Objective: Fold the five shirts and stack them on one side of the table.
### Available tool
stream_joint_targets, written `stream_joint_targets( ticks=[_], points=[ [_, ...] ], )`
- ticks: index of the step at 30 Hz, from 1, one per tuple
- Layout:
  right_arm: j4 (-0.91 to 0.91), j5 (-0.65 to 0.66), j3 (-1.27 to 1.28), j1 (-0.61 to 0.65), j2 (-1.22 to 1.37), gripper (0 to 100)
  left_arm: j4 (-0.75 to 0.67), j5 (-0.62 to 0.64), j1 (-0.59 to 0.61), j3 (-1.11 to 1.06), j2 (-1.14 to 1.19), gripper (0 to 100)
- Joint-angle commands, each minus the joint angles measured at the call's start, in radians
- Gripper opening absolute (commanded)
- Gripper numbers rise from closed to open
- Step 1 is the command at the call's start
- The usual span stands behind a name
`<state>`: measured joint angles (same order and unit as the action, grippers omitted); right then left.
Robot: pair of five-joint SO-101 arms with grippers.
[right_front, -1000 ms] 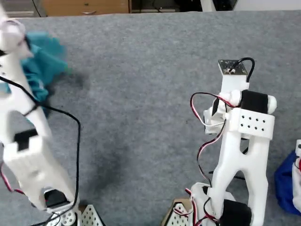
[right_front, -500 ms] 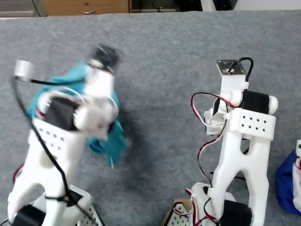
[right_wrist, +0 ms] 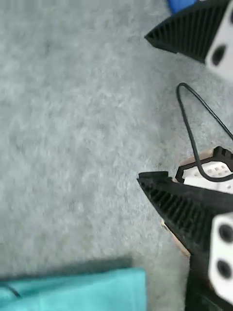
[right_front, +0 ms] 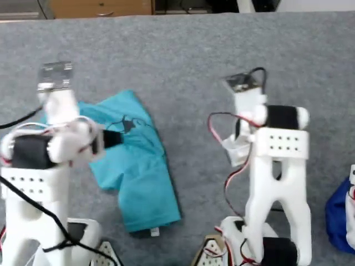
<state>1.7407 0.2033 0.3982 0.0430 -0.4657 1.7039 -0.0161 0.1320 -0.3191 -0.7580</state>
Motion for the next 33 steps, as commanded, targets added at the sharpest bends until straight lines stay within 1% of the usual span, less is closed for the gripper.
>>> stream_joint_targets(
  ticks=[1, 3, 5, 7, 9, 11, 13, 15, 19, 22, 24, 27, 30, 33],
  points=[
    [0.009, 0.011, -0.005, 0.116, -0.038, 38.3, -0.020, -0.133, 0.330, -0.094, -0.019, 33],
    [0.008, 0.011, -0.005, 0.159, -0.038, 38.3, -0.054, -0.230, 0.508, -0.204, -0.021, 33],
    [0.006, 0.011, -0.002, 0.183, -0.038, 38.3, -0.117, -0.305, 0.663, -0.338, -0.021, 33],
    [0.003, 0.011, -0.001, 0.193, -0.038, 38.3, -0.233, -0.351, 0.775, -0.486, -0.021, 33],
    [-0.015, 0.011, 0.001, 0.193, -0.038, 38.3, -0.370, -0.391, 0.815, -0.628, -0.021, 33],
    [-0.025, 0.011, 0.001, 0.193, -0.038, 38.3, -0.457, -0.405, 0.824, -0.726, -0.021, 33],
    [-0.025, 0.011, 0.001, 0.193, -0.038, 38.3, -0.502, -0.400, 0.825, -0.761, -0.022, 33],
    [-0.028, 0.011, 0.001, 0.193, -0.038, 38.3, -0.512, -0.399, 0.859, -0.721, -0.027, 32],
    [-0.029, 0.011, 0.001, 0.193, -0.038, 38.3, -0.508, -0.377, 0.875, -0.592, -0.093, 27],
    [-0.029, 0.011, 0.001, 0.194, -0.024, 38.3, -0.497, -0.382, 0.876, -0.578, -0.183, 27],
    [-0.025, 0.011, 0.001, 0.194, 0.013, 38.3, -0.390, -0.391, 0.873, -0.578, -0.266, 27],
    [-0.025, 0.008, -0.002, 0.199, 0.101, 38.3, -0.140, -0.408, 0.815, -0.577, -0.421, 26],
    [-0.023, 0.005, -0.005, 0.272, 0.193, 38.3, -0.074, -0.405, 0.804, -0.559, -0.618, 26],
    [-0.023, 0.003, -0.041, 0.398, 0.255, 38.3, -0.069, -0.410, 0.816, -0.571, -0.828, 26]
  ],
)
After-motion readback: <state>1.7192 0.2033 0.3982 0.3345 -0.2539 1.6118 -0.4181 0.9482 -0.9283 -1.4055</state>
